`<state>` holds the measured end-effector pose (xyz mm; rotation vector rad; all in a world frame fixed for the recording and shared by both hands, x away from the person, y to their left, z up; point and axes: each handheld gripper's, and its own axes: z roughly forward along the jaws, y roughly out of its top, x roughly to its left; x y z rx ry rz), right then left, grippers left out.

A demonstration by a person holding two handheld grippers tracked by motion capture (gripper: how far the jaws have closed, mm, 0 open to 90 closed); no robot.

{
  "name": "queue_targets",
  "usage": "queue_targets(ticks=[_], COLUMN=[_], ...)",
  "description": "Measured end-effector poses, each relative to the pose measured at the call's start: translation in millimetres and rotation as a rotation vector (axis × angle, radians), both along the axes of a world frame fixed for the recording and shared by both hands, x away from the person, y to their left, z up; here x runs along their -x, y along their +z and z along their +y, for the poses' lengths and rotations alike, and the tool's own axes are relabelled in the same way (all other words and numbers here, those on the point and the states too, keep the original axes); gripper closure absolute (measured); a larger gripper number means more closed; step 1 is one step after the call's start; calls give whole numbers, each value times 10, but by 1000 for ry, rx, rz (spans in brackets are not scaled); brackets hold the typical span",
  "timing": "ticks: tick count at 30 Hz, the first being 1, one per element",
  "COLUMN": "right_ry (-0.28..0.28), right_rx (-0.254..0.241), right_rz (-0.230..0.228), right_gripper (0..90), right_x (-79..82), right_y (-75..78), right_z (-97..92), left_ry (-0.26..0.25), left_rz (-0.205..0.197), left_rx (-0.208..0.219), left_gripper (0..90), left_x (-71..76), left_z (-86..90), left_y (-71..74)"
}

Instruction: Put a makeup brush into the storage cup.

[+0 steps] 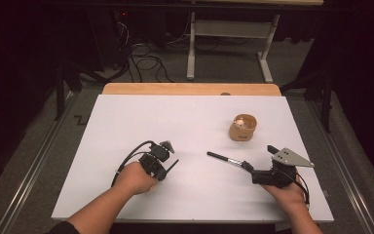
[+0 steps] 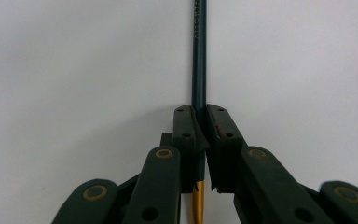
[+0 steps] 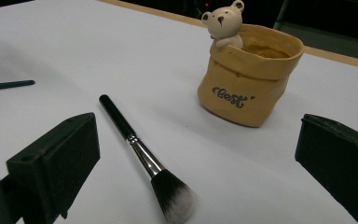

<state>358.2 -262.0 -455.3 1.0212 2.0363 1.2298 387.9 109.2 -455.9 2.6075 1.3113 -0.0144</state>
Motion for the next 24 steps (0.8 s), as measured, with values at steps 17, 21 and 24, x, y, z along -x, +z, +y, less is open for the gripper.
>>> queue_targets(ticks=[17,21,24], right_ry=[0,0,2], right_rx=[3,4,3], right_rz=[1,-1,-2], right_gripper=[6,6,6], right_x=[-4,-5,-9], right_y=[-4,-4,-5], right_z=[-3,-3,-5], left_ry=[-14,-26,-36], left_rz=[-9,-14,-24], left_rx=[-1,5,13], left_gripper=[831,832,833], left_x=[12,14,33], left_z=[2,-7,-13], left_y=[7,35,67])
